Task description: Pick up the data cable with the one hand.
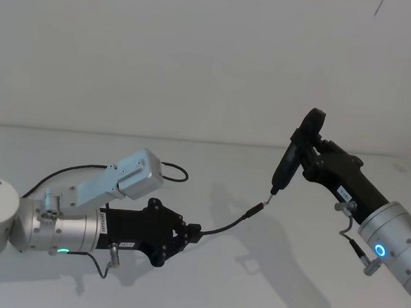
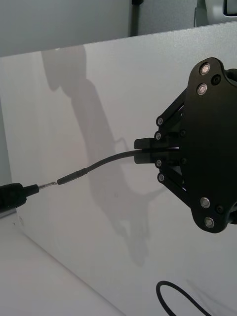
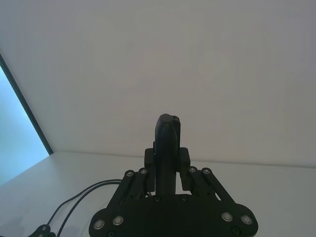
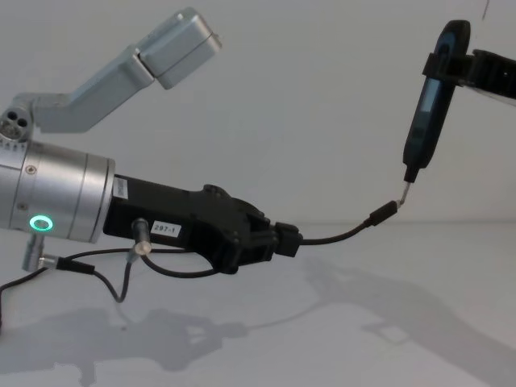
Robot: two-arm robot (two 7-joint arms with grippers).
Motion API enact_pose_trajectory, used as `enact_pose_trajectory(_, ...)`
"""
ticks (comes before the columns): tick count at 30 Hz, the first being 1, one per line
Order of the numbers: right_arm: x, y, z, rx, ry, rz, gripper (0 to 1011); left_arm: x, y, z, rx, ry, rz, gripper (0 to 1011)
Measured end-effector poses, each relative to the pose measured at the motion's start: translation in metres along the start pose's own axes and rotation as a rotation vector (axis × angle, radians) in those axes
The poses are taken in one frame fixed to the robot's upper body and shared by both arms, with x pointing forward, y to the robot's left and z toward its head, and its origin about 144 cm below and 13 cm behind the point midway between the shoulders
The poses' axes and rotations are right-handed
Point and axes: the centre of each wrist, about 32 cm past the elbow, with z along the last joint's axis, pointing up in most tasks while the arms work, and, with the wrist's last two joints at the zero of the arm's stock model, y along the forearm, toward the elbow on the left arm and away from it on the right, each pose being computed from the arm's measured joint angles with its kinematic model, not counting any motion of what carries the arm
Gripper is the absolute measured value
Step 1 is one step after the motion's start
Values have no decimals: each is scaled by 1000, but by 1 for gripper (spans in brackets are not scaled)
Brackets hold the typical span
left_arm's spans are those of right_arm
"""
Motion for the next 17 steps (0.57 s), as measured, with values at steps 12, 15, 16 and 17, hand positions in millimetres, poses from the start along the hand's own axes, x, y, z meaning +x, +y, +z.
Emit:
enact_pose_trajectory(12,0,0,0,-2,5,-2,279,0,0,0,0,0,0,38)
enact_pose_trajectory(15,0,0,0,-2,6,-2,279,0,0,0,0,0,0,38)
enact_pose_trajectory(16,0,0,0,-2,6,-2,279,0,0,0,0,0,0,39)
enact_pose_trajectory(17,0,0,0,-2,6,-2,279,0,0,0,0,0,0,38)
